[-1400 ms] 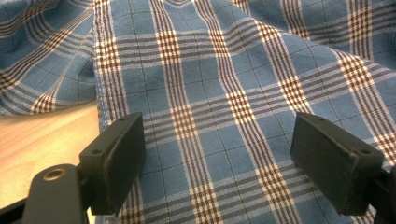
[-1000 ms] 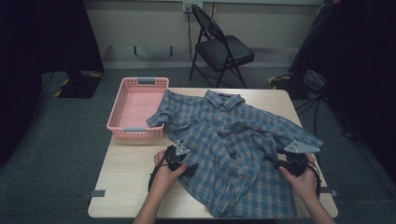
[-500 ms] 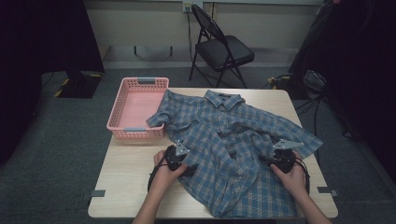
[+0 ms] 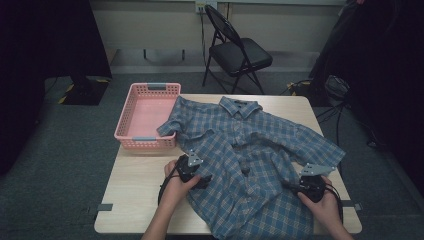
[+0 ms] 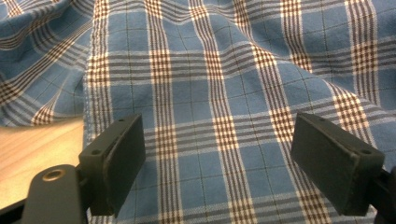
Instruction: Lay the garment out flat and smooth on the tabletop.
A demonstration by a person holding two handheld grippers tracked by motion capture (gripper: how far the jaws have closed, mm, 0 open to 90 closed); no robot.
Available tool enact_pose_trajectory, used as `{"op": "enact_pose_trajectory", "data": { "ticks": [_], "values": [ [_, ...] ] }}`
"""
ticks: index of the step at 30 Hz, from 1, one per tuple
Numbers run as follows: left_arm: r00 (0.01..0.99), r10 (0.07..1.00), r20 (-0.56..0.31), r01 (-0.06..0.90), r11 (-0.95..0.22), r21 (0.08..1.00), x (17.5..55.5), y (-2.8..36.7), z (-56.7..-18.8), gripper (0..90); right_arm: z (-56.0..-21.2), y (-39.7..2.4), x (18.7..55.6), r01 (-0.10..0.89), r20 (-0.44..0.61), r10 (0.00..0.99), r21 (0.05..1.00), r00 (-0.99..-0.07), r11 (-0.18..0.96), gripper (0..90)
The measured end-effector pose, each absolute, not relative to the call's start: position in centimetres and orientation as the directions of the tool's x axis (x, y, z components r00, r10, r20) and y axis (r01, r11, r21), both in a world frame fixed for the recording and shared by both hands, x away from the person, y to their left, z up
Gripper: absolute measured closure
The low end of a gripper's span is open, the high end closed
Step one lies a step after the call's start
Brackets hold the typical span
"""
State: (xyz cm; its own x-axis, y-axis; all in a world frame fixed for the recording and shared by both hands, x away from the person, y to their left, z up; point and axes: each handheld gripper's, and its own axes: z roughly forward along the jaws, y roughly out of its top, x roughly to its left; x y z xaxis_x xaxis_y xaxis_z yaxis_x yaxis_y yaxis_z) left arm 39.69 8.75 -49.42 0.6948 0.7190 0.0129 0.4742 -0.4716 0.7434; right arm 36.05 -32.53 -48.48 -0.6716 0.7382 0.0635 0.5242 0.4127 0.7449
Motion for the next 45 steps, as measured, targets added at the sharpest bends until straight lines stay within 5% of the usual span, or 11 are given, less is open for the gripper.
{"op": "enact_pose_trajectory", "data": {
  "ticks": [3, 8, 11, 12, 15, 23, 27, 34, 39, 45],
  "values": [
    [0.698, 0.716, 0.014, 0.472, -0.475, 0.743, 39.7, 8.7, -49.5, 17.6, -47.7, -32.9, 36.7, 0.497, 0.049, 0.777, 0.793, -0.627, 0.351, 61.3],
    [0.694, 0.720, 0.019, 0.475, -0.477, 0.739, 39.8, 8.9, -49.6, 17.9, -47.0, -32.4, 38.3, 0.492, 0.024, 0.800, 0.800, -0.599, 0.344, 61.6],
    [0.694, 0.720, 0.012, 0.479, -0.474, 0.738, 39.8, 8.9, -49.8, 17.9, -47.7, -31.8, 40.0, 0.535, 0.005, 0.814, 0.756, -0.580, 0.377, 70.8],
    [0.694, 0.720, 0.012, 0.479, -0.474, 0.738, 39.8, 8.9, -49.7, 17.9, -48.1, -31.9, 40.4, 0.551, 0.018, 0.817, 0.747, -0.577, 0.373, 80.8],
    [0.697, 0.717, 0.018, 0.476, -0.481, 0.736, 39.9, 9.1, -49.7, 17.9, -48.8, -32.3, 41.0, 0.587, 0.062, 0.815, 0.726, -0.576, 0.359, 86.8],
    [0.691, 0.722, 0.021, 0.480, -0.480, 0.734, 39.8, 9.1, -49.7, 17.8, -48.5, -33.7, 37.9, 0.586, 0.088, 0.773, 0.707, -0.628, 0.395, 87.9],
    [0.692, 0.722, 0.010, 0.482, -0.472, 0.738, 39.8, 8.9, -49.8, 17.8, -48.1, -34.7, 36.9, 0.551, 0.035, 0.816, 0.754, -0.577, 0.357, 61.6],
    [0.694, 0.720, 0.005, 0.482, -0.470, 0.739, 39.8, 8.9, -49.8, 17.7, -45.4, -34.3, 37.8, 0.432, -0.080, 0.857, 0.838, -0.509, 0.334, 52.9],
    [0.693, 0.720, 0.002, 0.483, -0.467, 0.741, 39.8, 8.9, -49.8, 17.5, -44.8, -32.0, 38.6, 0.373, -0.132, 0.825, 0.845, -0.549, 0.383, 53.1],
    [0.694, 0.720, 0.003, 0.482, -0.467, 0.742, 39.8, 8.9, -49.9, 17.5, -44.5, -30.7, 39.0, 0.331, -0.178, 0.829, 0.857, -0.530, 0.396, 42.6]
  ]
}}
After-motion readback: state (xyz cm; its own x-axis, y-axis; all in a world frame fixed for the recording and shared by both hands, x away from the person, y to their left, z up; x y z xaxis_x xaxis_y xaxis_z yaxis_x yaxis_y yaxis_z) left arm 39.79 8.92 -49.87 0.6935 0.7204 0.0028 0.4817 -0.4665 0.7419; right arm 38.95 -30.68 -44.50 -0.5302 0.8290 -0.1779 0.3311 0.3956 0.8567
